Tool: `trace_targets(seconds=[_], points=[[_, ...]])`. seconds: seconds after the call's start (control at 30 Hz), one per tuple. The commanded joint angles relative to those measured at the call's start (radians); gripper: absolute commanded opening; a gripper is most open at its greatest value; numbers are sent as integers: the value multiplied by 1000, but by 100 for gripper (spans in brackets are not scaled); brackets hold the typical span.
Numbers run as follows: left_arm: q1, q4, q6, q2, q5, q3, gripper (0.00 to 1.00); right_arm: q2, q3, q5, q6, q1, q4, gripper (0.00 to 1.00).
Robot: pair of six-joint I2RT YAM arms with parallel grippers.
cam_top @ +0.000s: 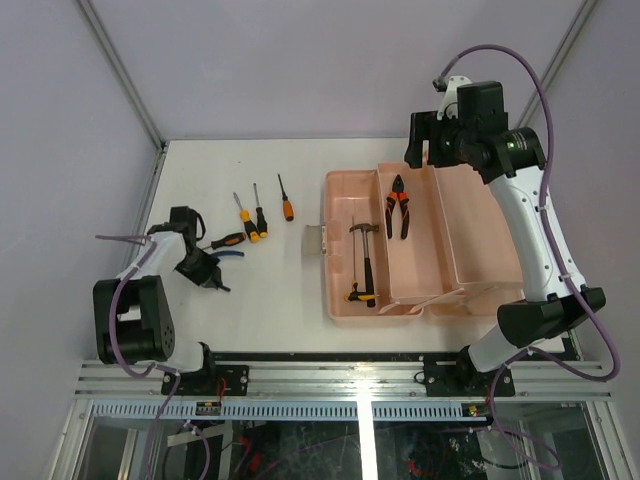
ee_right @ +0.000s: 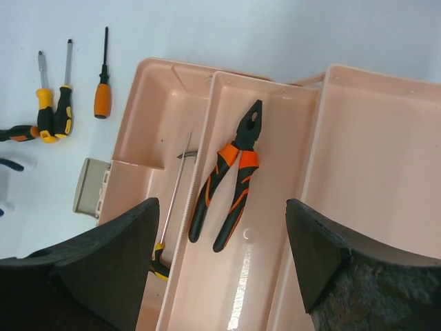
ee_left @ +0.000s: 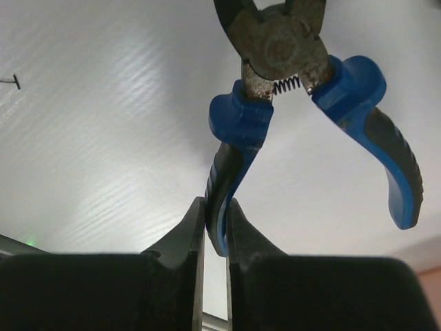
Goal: Pack the tool kit
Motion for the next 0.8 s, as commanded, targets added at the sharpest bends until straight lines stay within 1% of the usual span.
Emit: trace_targets(seconds=[0.0,0.13,0.23,0.5,0.63,0.77], points=[[-5,-23,129,-130,31,122,0,31,56,-106,-32,9,-11,81],[-31,-43,216,-167,103,199,0,52,54,-221,-36,18,21,81],[-126,-58,267,-138,154,278,0,84,67,-306,-47,44,30,80],[-384,-17,354,-36,183,522,0,246,251,-320,-30,164,31,78],[-460,-16,391,18,209,626,0,296,284,-349,0,220,45,76],[-499,-16,408,55,221,693,0,317,275,-382,12,267,49,73]])
